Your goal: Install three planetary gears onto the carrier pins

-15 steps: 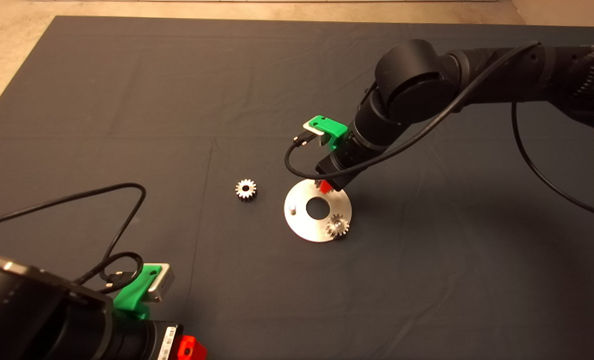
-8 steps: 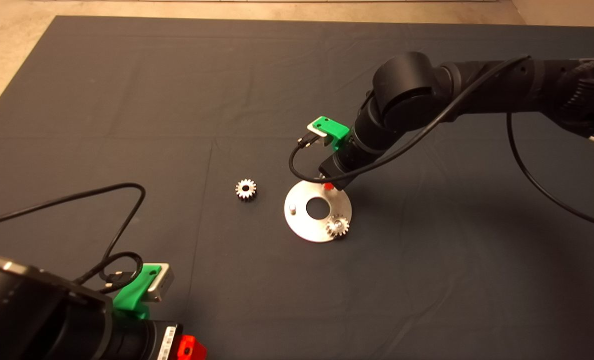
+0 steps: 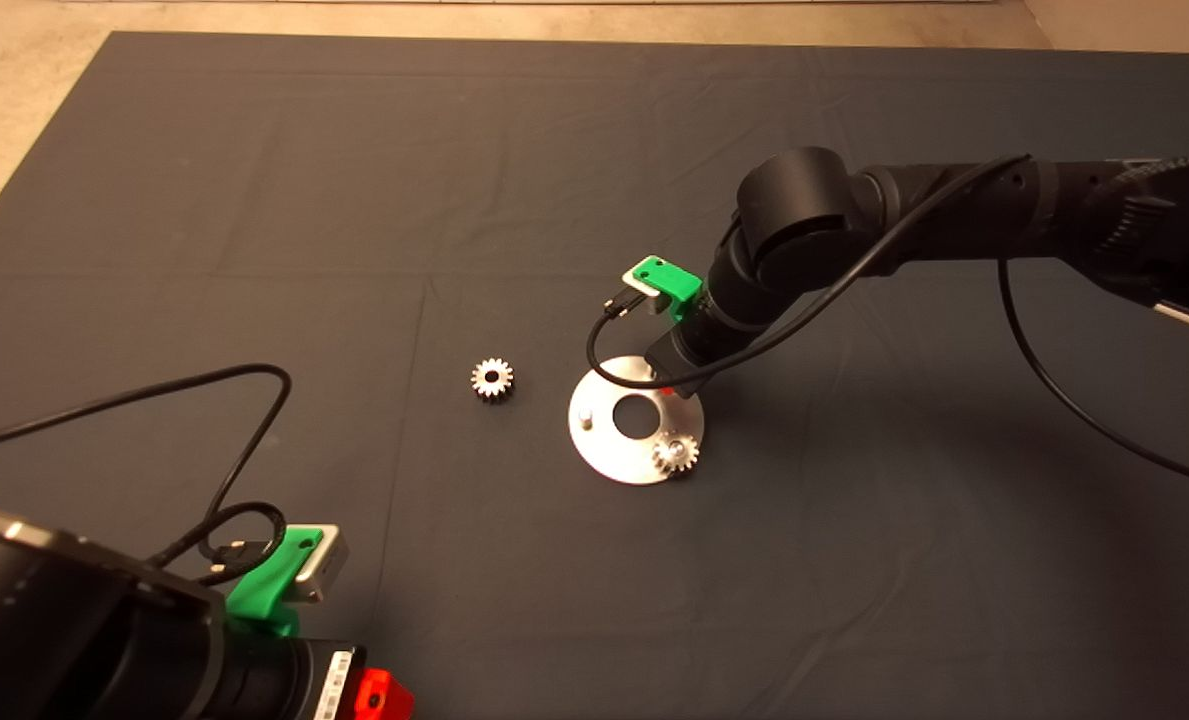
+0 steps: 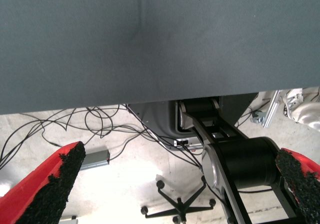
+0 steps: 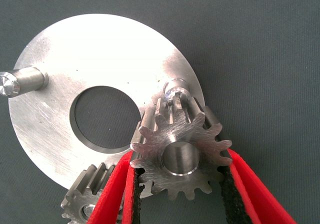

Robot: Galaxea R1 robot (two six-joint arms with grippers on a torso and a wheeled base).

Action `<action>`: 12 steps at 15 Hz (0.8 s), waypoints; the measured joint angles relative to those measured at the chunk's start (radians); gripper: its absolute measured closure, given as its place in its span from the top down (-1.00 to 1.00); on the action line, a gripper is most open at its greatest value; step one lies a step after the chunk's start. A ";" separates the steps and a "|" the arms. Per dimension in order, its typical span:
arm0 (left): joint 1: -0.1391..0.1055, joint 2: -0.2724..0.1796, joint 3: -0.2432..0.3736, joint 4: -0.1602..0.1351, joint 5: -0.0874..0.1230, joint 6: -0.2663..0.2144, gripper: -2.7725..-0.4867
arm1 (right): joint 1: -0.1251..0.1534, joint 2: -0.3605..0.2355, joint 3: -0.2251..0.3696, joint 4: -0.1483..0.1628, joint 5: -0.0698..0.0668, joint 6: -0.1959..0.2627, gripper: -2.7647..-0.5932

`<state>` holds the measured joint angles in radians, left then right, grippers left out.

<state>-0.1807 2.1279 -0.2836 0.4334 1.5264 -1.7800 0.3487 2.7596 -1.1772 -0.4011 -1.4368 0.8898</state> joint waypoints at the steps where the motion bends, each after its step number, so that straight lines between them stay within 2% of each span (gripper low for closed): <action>1: 0.000 0.000 0.000 0.000 0.000 0.000 1.00 | 0.000 0.000 0.000 0.000 0.000 0.000 -0.73; 5: 0.000 -0.001 0.000 0.000 0.000 0.000 1.00 | -0.003 0.004 -0.005 -0.001 0.001 0.000 -0.73; 9: 0.000 0.000 0.000 0.000 0.000 0.000 1.00 | -0.002 0.006 -0.029 -0.008 0.016 -0.011 -0.73; 12: 0.000 -0.001 0.000 0.000 0.000 0.001 1.00 | 0.003 0.020 -0.071 -0.018 0.022 -0.019 -0.73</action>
<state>-0.1809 2.1272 -0.2836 0.4330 1.5264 -1.7794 0.3521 2.7796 -1.2479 -0.4190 -1.4147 0.8713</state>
